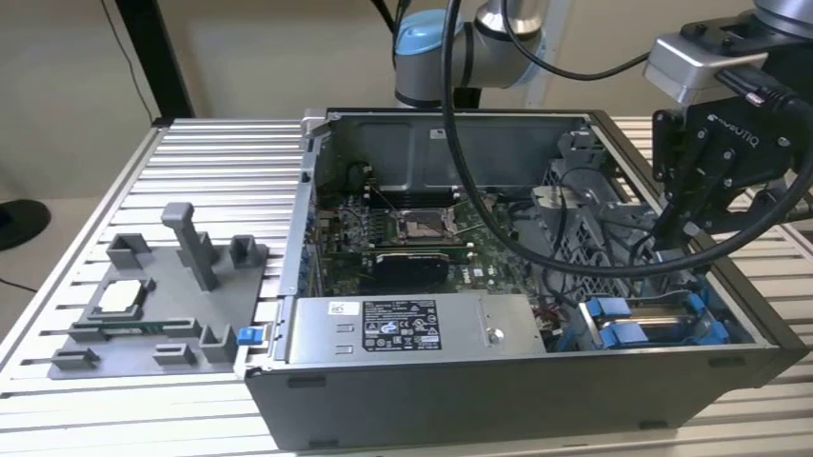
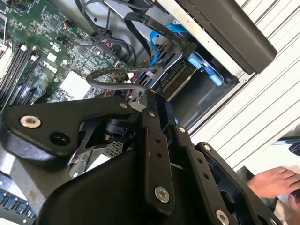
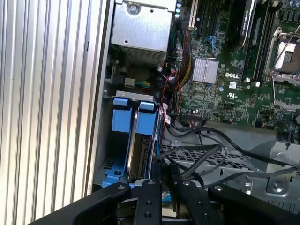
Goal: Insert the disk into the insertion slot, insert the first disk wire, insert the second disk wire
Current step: 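Insert the first disk wire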
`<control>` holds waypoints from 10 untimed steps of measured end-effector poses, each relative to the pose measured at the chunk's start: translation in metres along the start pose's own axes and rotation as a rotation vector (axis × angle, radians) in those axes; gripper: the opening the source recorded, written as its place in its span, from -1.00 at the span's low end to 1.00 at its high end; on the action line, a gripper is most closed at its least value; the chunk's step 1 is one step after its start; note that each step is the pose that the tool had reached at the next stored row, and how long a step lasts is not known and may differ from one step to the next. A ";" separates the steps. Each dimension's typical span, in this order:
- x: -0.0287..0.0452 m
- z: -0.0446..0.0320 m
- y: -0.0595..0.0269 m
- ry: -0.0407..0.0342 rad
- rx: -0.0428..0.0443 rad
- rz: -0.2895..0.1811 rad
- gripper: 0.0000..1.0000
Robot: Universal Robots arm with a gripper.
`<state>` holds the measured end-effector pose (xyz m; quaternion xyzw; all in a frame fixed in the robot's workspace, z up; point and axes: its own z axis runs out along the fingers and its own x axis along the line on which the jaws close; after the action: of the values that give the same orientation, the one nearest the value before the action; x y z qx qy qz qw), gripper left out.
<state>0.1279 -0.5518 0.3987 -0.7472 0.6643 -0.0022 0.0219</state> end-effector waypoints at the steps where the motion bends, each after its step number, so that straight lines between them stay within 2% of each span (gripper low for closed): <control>1: 0.0002 -0.0001 -0.0002 0.0004 -0.0001 0.000 -1.00; 10: 0.0089 0.0008 -0.0048 -0.0008 -0.0004 0.001 -1.00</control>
<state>0.1338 -0.5601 0.3979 -0.7469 0.6645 -0.0017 0.0220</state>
